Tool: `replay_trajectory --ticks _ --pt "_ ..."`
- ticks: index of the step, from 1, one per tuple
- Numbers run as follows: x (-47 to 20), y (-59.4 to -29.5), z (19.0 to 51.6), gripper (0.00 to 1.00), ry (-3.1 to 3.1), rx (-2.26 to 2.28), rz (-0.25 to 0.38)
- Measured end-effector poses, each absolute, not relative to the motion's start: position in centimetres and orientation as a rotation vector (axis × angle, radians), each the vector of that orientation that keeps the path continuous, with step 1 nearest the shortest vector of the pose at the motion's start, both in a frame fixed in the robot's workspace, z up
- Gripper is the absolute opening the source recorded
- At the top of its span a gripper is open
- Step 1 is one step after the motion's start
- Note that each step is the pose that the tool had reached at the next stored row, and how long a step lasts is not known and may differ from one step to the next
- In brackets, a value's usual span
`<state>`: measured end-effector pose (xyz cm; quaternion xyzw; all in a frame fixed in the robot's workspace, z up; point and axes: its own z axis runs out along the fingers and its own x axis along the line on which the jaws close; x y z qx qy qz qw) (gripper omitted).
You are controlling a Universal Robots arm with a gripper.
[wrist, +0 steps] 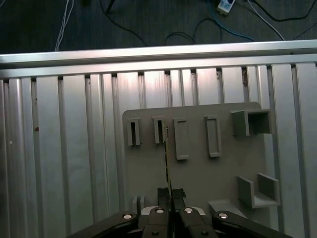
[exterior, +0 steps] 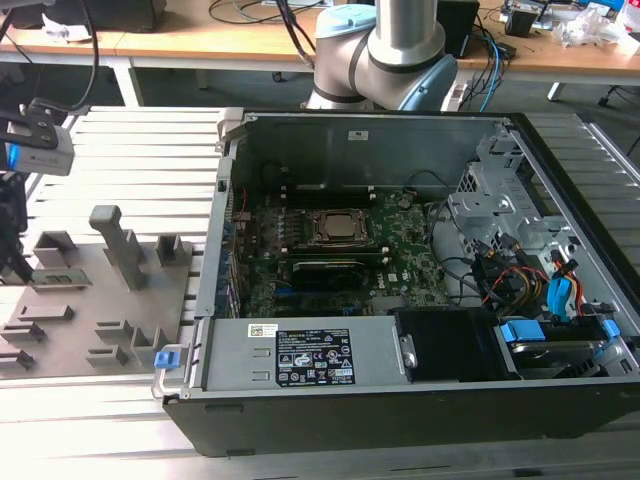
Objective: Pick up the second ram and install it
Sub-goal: 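Pick up the second ram and move it above second insertion slot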
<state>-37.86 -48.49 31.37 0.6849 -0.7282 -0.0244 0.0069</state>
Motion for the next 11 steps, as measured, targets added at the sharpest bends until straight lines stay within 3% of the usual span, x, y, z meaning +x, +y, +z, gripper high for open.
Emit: replay_trajectory --ticks 11 --pt "-37.9 -48.5 33.0 0.13 -2.278 2.142 -0.076"
